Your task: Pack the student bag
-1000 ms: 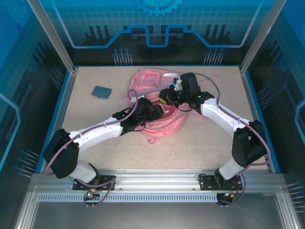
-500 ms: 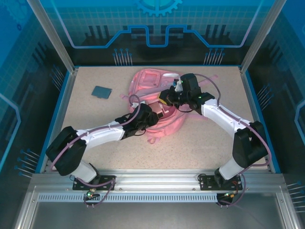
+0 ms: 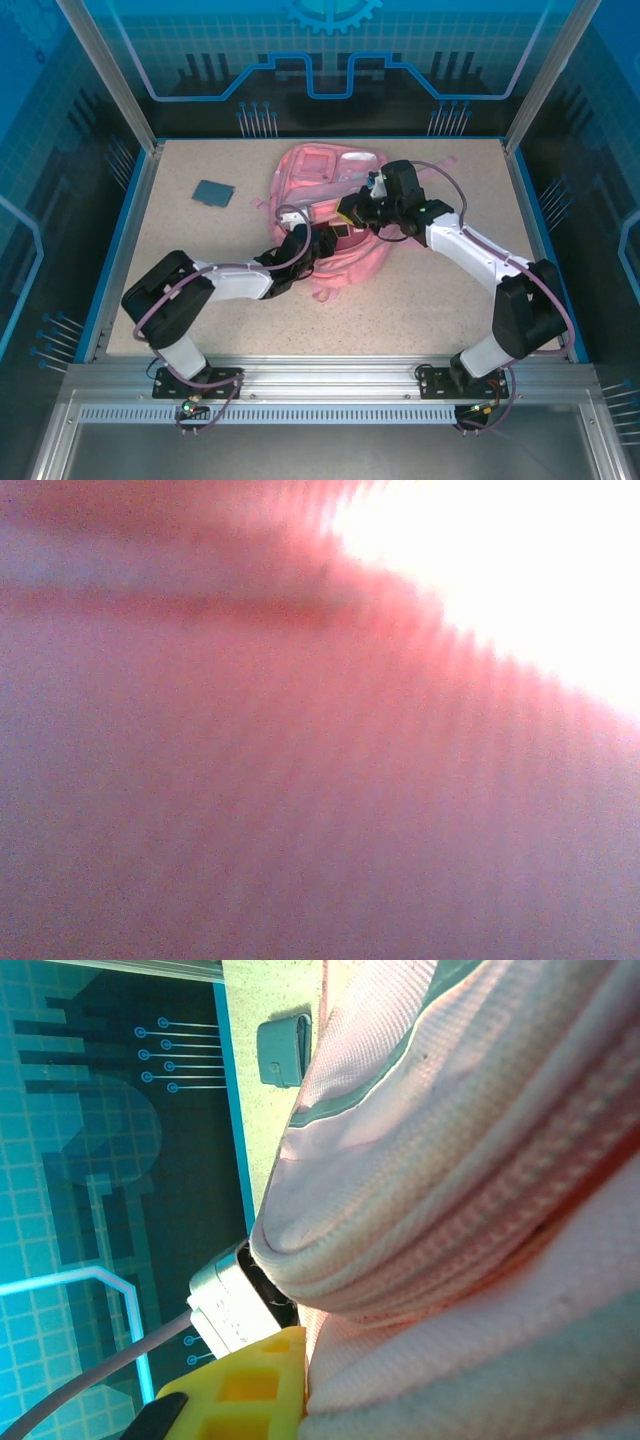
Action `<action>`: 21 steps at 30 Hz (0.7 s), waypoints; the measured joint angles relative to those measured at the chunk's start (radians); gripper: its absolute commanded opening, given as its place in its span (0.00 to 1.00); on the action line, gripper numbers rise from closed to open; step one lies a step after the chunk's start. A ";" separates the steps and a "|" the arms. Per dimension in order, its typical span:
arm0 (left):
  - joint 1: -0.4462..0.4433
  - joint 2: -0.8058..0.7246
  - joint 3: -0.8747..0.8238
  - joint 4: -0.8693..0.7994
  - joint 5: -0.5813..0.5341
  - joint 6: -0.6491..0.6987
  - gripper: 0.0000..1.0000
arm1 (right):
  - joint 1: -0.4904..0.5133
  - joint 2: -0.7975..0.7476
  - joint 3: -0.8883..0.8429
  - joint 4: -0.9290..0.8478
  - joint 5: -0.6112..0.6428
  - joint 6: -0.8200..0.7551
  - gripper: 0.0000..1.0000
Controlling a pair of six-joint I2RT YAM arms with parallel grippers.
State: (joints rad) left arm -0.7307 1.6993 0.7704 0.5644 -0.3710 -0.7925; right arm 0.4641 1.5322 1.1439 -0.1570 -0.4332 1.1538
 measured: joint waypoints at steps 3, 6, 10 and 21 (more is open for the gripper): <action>0.000 0.051 0.024 0.074 -0.016 0.010 0.27 | 0.000 -0.002 -0.006 0.000 0.007 0.003 0.00; 0.000 0.082 0.050 0.114 -0.018 0.010 0.28 | 0.000 -0.003 -0.010 0.001 0.015 0.003 0.00; -0.001 0.088 0.058 0.121 -0.016 0.008 0.34 | 0.000 -0.008 -0.011 -0.002 0.026 0.002 0.00; 0.000 -0.201 0.046 -0.333 0.149 -0.013 0.64 | -0.020 -0.008 -0.013 -0.026 0.020 -0.019 0.00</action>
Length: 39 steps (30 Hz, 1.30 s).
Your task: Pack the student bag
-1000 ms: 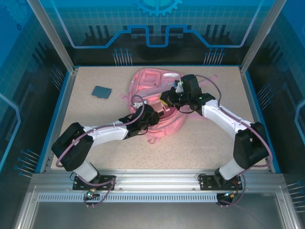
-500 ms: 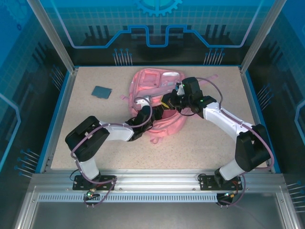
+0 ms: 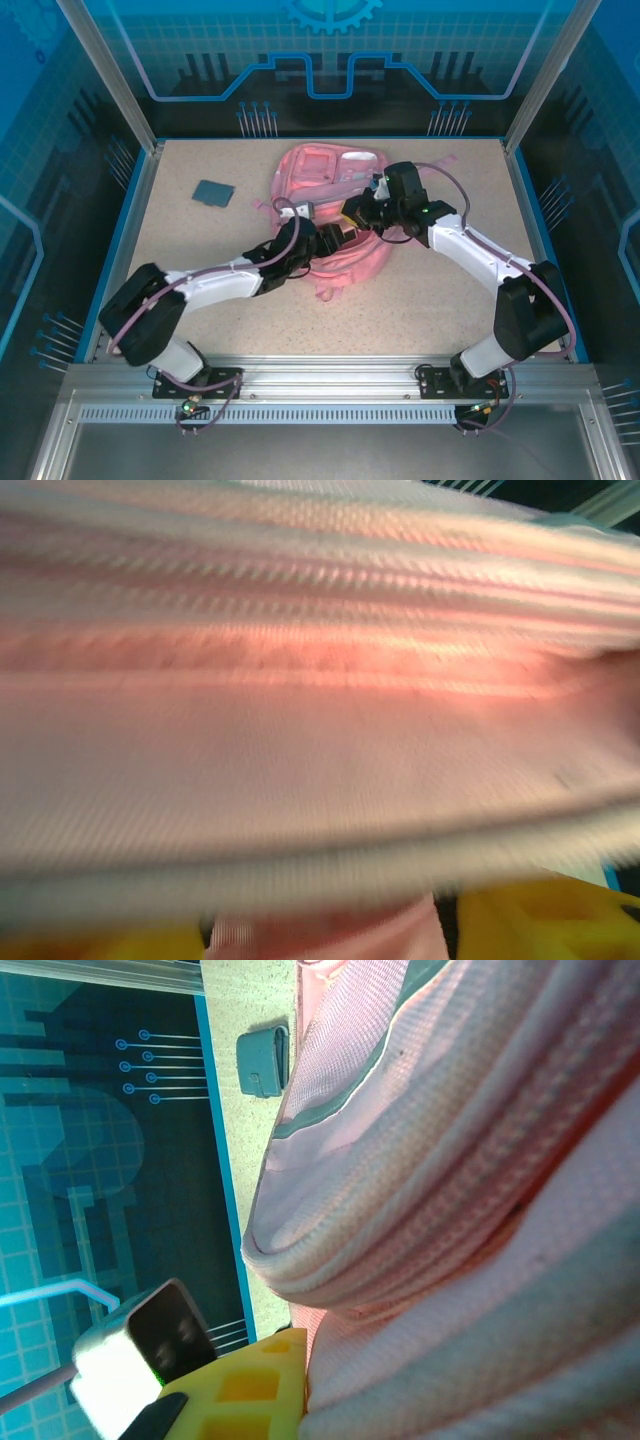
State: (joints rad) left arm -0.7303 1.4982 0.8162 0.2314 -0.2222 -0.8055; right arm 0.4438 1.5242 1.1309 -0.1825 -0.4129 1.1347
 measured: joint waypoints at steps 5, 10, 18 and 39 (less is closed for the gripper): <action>0.005 -0.139 0.000 -0.249 0.037 0.021 0.70 | -0.008 0.000 -0.018 0.000 -0.008 -0.010 0.00; 0.089 -0.288 0.002 -0.460 0.045 0.054 0.77 | -0.017 0.000 -0.046 0.000 -0.014 -0.022 0.00; 0.442 -0.351 0.082 -0.612 0.036 0.114 0.97 | -0.019 0.000 -0.077 -0.001 -0.015 -0.037 0.00; 0.806 0.671 0.886 -0.628 0.085 0.316 0.93 | -0.012 -0.004 -0.095 0.000 -0.009 -0.040 0.00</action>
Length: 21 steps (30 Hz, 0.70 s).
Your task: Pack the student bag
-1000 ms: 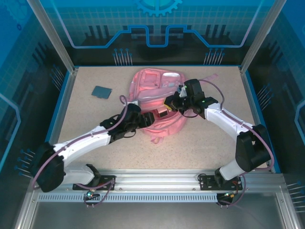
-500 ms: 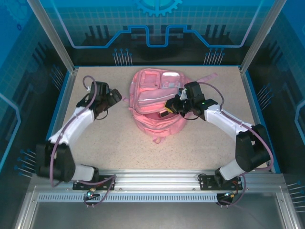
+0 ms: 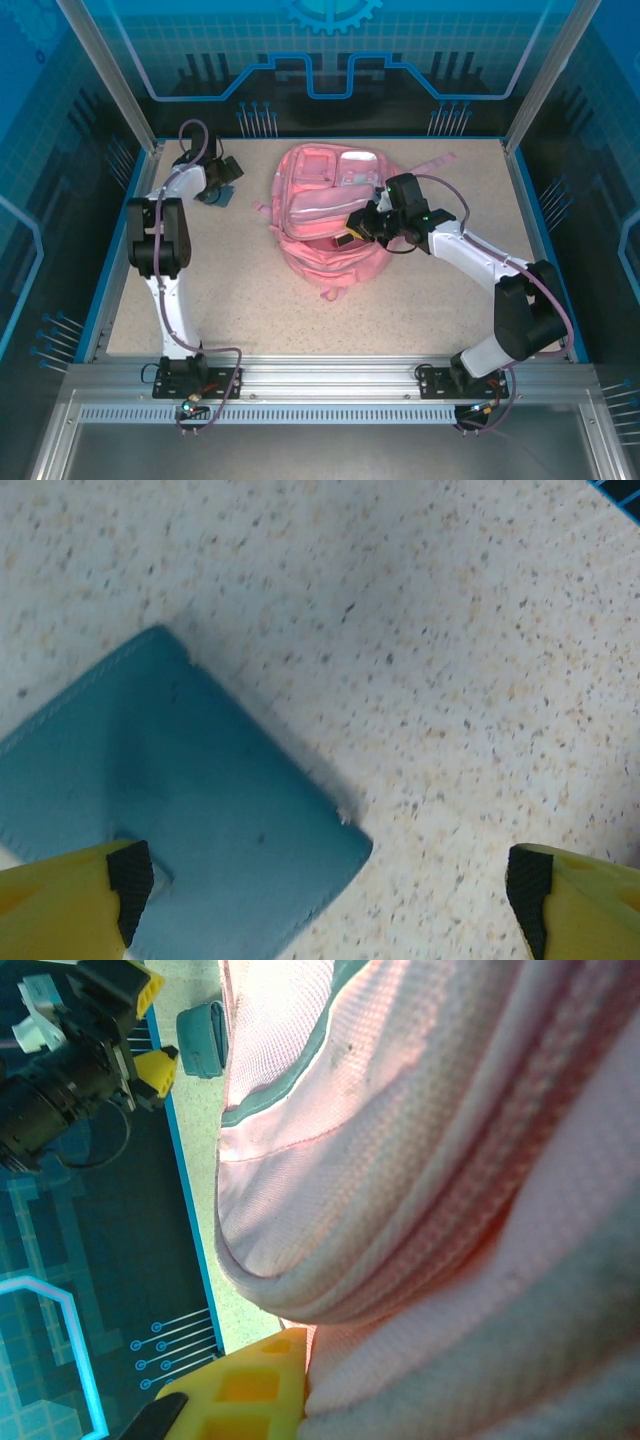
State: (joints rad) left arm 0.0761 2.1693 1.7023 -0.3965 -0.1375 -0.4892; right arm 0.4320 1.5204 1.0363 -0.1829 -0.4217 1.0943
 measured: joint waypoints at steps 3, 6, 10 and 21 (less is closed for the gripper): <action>0.001 0.073 0.132 -0.051 -0.003 0.020 0.92 | 0.000 -0.002 -0.003 -0.001 0.002 0.000 0.00; 0.000 0.134 0.224 -0.094 -0.002 0.021 0.93 | 0.000 -0.002 -0.003 -0.001 0.002 0.000 0.00; 0.001 0.169 0.232 -0.164 0.033 0.016 0.92 | 0.000 -0.002 -0.003 -0.001 0.002 0.000 0.00; -0.021 0.001 -0.045 -0.141 0.147 -0.021 0.91 | 0.000 -0.013 -0.012 0.001 0.005 0.001 0.00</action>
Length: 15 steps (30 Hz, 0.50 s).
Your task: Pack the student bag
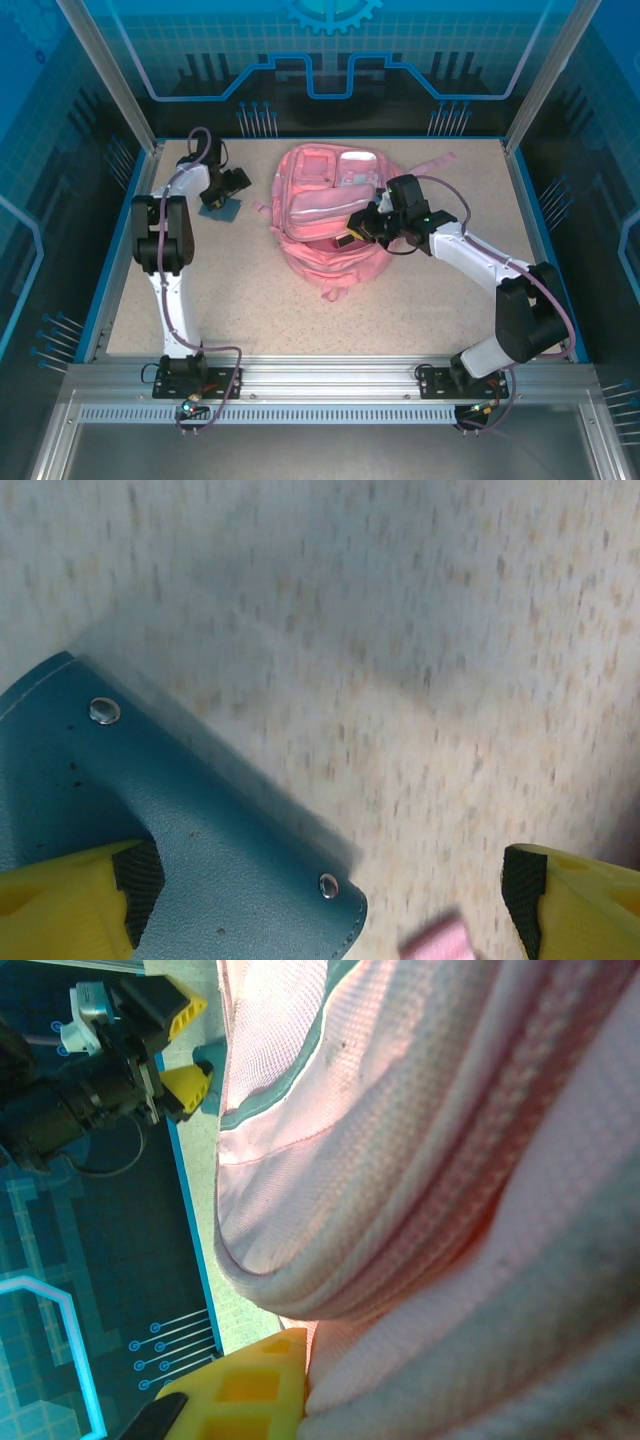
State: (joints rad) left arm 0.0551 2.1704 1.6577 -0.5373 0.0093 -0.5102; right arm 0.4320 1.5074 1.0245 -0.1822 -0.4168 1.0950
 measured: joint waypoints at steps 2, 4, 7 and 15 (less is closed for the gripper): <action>-0.024 -0.085 -0.137 0.048 0.013 -0.032 0.91 | 0.000 -0.004 -0.006 0.001 0.005 0.000 0.00; -0.055 -0.163 -0.256 0.090 0.017 -0.059 0.91 | 0.000 -0.006 -0.013 0.003 0.007 0.000 0.00; -0.119 -0.261 -0.404 0.151 0.013 -0.092 0.91 | 0.000 -0.007 -0.017 0.008 0.008 0.000 0.00; -0.268 -0.496 -0.717 0.288 0.019 -0.180 0.90 | 0.000 -0.020 -0.038 0.004 0.019 -0.016 0.00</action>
State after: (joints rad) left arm -0.2127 1.6745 0.9405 -0.2489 0.0284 -0.6903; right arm 0.4316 1.4876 0.9867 -0.1783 -0.3977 1.0786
